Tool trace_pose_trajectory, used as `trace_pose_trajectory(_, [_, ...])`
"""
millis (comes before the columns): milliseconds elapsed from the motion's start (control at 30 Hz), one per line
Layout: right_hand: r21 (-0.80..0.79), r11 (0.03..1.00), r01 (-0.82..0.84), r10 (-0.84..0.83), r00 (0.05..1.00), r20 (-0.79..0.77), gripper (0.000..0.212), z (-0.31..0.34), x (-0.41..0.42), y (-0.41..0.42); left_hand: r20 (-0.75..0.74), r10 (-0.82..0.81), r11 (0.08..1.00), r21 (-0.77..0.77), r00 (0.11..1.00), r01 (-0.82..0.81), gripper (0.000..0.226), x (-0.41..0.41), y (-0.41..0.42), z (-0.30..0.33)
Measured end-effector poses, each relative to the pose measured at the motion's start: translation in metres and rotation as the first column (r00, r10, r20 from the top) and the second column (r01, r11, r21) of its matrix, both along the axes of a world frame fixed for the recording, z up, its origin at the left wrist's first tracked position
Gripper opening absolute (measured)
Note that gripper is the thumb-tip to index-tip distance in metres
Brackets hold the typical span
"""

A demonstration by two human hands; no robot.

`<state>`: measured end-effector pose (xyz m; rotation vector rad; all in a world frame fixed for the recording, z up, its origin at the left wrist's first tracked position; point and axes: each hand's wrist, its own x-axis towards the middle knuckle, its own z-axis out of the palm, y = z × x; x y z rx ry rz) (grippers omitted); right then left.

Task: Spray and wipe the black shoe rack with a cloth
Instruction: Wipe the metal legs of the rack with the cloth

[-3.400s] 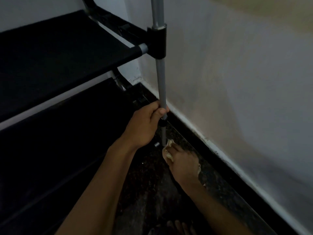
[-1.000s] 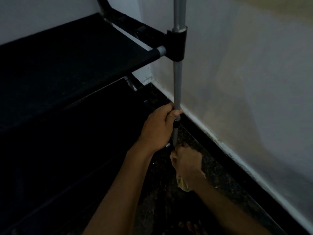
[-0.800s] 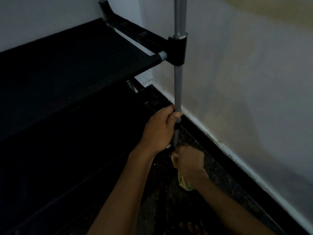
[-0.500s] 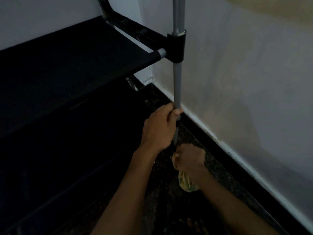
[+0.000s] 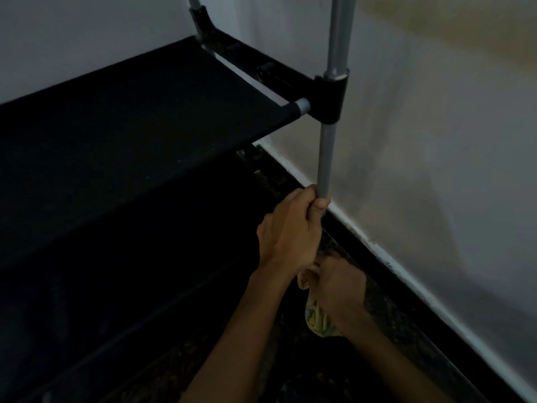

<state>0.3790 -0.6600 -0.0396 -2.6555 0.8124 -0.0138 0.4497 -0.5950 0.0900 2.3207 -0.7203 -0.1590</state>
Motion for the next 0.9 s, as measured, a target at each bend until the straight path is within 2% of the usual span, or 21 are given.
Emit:
trace_pose_trajectory(67, [0.007, 1.0, -0.022, 0.022, 0.997, -0.074, 0.011, -0.002, -0.002, -0.001, 0.007, -0.002, 1.0, 0.003, 1.0, 0.002, 0.023, -0.001, -0.006, 0.0])
trace_pose_trajectory(167, [0.042, 0.999, -0.009, 0.021, 0.959, -0.283, 0.014, 0.001, 0.006, -0.009, 0.002, 0.019, 1.0, 0.005, 1.0, -0.019, 0.024, 0.0, -0.01, -0.001])
trace_pose_trajectory(200, [0.032, 0.999, 0.017, -0.007, 0.956, -0.293, 0.012, 0.004, 0.007, -0.012, -0.001, 0.022, 1.0, 0.003, 1.0, -0.022, 0.024, 0.0, -0.011, -0.001])
trace_pose_trajectory(267, [-0.049, 0.996, 0.068, -0.075, 0.985, -0.156, 0.011, 0.007, 0.003, -0.011, -0.006, 0.026, 1.0, -0.002, 1.0, -0.026, 0.023, -0.001, -0.013, -0.002])
trace_pose_trajectory(333, [-0.048, 0.998, 0.044, -0.045, 0.999, -0.006, 0.011, 0.007, -0.004, -0.007, -0.013, 0.047, 0.999, -0.004, 0.999, -0.047, 0.022, 0.001, -0.015, -0.002])
trace_pose_trajectory(400, [0.011, 0.999, -0.049, 0.05, 0.997, -0.06, 0.019, 0.004, -0.003, -0.006, -0.038, 0.058, 0.998, -0.013, 0.998, -0.058, 0.022, 0.004, -0.017, 0.0])
trace_pose_trajectory(533, [0.233, 0.972, -0.006, 0.056, 0.977, -0.207, 0.02, 0.019, 0.003, -0.022, -0.2, -0.037, 0.978, -0.207, 0.979, -0.005, 0.022, 0.003, -0.014, 0.008])
trace_pose_trajectory(633, [0.31, 0.951, -0.006, 0.056, 0.987, -0.152, 0.023, 0.039, -0.011, -0.03, -0.202, -0.076, 0.959, -0.283, 0.976, 0.017, 0.021, -0.001, -0.004, 0.014])
trace_pose_trajectory(700, [0.34, 0.94, -0.036, 0.06, 0.996, -0.061, 0.023, 0.051, -0.024, -0.034, -0.215, -0.086, 0.964, -0.265, 0.973, 0.026, 0.024, -0.004, 0.007, 0.019])
trace_pose_trajectory(800, [0.353, 0.933, -0.065, 0.053, 0.998, 0.045, 0.023, 0.074, -0.042, -0.039, -0.241, -0.114, 0.987, -0.136, 0.964, 0.083, 0.025, -0.013, 0.034, 0.033])
trace_pose_trajectory(900, [0.412, 0.905, -0.108, 0.064, 0.991, 0.118, 0.021, 0.099, -0.056, -0.048, -0.272, -0.079, 0.997, -0.039, 0.959, 0.071, 0.022, -0.028, 0.072, 0.052])
